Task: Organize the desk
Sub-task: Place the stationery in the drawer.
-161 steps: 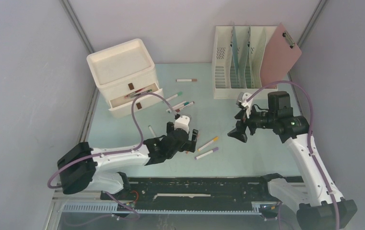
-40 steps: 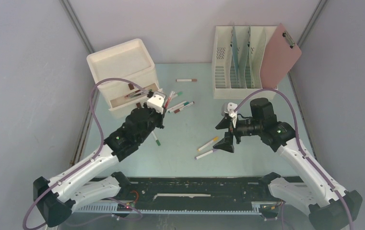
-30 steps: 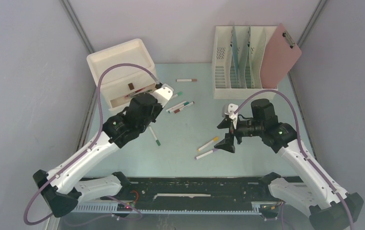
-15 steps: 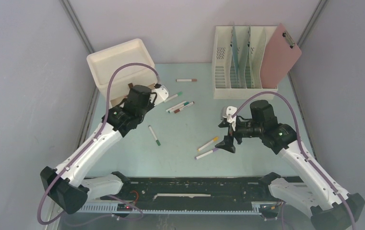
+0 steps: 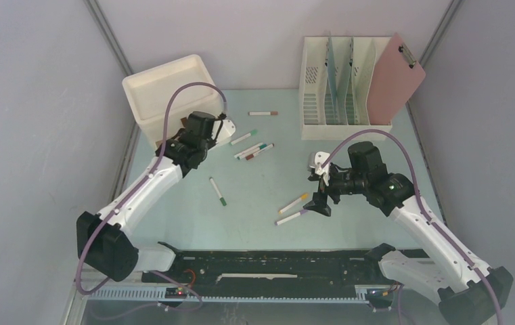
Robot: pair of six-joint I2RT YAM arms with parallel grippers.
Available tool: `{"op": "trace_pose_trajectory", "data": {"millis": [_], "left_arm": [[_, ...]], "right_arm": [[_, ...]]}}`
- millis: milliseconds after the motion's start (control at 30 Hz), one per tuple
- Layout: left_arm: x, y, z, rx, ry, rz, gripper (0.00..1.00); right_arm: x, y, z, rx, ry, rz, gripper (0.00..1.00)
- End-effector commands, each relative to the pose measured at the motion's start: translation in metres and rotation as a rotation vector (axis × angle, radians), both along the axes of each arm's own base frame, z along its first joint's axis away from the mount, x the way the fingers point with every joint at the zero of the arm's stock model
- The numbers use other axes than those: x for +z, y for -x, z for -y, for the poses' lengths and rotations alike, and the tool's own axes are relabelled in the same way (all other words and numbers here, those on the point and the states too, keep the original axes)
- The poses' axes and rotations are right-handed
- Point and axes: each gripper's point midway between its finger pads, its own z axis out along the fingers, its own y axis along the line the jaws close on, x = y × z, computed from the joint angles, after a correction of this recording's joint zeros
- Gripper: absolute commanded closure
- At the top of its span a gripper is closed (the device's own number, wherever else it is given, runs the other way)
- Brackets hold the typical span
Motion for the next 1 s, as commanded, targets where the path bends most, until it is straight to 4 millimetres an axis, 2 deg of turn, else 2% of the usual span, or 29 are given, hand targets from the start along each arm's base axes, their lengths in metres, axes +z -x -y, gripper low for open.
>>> {"op": "trace_pose_trajectory", "data": {"millis": [0, 367, 567, 833, 967], "left_arm": [[0.028, -0.024, -0.002, 0.013, 0.007, 0.112, 1.0], [0.029, -0.051, -0.013, 0.052, -0.075, 0.174, 1.0], [0.026, -0.059, -0.016, 0.067, -0.087, 0.185, 0.95], [0.016, -0.068, -0.025, 0.108, -0.082, 0.19, 0.78], [0.02, -0.066, -0.026, 0.12, -0.064, 0.209, 0.69]], "right_arm": [[0.015, -0.003, -0.003, 0.014, -0.01, 0.051, 0.05], [0.013, -0.003, -0.003, 0.017, -0.007, 0.047, 0.05], [0.014, -0.003, -0.003, 0.017, -0.006, 0.05, 0.05], [0.014, -0.003, -0.002, 0.016, -0.006, 0.05, 0.05], [0.015, -0.003, -0.002, 0.016, -0.009, 0.052, 0.05]]}}
